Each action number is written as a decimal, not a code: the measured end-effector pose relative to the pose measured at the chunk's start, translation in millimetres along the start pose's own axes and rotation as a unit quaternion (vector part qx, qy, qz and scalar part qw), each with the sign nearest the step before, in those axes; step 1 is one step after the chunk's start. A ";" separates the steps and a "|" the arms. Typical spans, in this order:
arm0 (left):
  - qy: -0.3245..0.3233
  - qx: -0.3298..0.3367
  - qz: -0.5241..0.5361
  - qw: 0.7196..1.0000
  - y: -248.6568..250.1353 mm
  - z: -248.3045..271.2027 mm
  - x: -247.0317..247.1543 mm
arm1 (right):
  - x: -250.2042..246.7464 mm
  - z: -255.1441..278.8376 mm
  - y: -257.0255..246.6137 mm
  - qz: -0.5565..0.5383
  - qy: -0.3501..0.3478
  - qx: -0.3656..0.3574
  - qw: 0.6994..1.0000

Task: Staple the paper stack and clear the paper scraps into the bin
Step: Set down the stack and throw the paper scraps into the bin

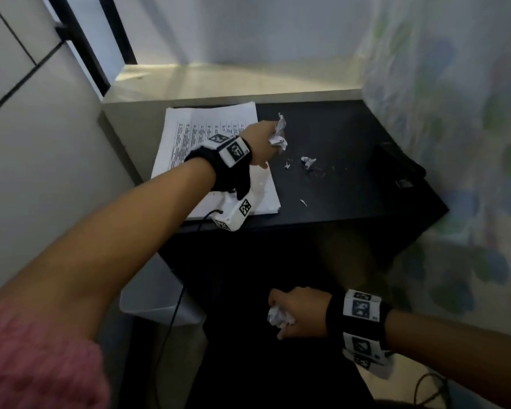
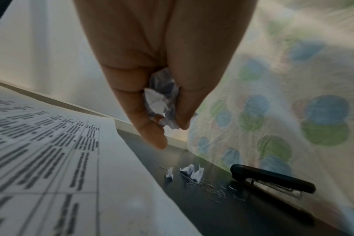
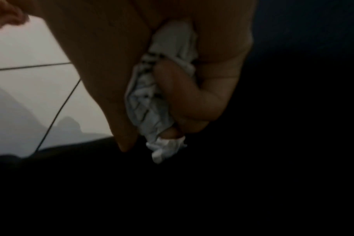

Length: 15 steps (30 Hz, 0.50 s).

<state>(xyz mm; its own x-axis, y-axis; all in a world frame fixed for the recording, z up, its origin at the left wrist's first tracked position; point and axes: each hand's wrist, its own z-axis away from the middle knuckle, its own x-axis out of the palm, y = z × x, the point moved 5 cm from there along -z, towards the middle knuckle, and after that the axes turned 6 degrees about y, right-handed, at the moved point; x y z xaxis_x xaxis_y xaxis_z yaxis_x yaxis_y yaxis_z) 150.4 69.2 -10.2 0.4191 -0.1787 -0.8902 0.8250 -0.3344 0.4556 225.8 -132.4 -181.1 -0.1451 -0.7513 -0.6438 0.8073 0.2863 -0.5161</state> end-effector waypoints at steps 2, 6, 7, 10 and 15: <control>-0.001 -0.001 0.007 1.000 -5.1 3.6 -0.9 | 8.1 -9.2 0.9 0.031 0.006 0.005 0.999; 0.012 0.002 0.038 0.999 -16.1 13.0 -7.0 | 8.3 -20.3 0.2 0.050 0.016 0.009 0.999; 0.011 0.006 0.035 0.999 -19.0 14.9 -8.9 | 6.9 -22.9 1.1 0.037 0.015 0.013 0.999; 0.018 0.006 0.057 0.998 -29.5 24.2 -18.0 | -9.4 -26.0 -6.8 -0.040 0.053 0.017 0.998; 0.075 -0.019 0.091 0.993 -66.7 57.4 -46.7 | -48.7 -27.3 -61.3 -0.099 0.150 -0.043 0.983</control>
<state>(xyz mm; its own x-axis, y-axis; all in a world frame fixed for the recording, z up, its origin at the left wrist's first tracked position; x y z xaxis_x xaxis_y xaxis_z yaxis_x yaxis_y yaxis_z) 54.1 46.7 1.4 0.6129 -0.0920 -0.7848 0.7421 -0.2743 0.6116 167.8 -97.1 -133.5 -0.4677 -0.5913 -0.6570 0.6964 0.2112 -0.6859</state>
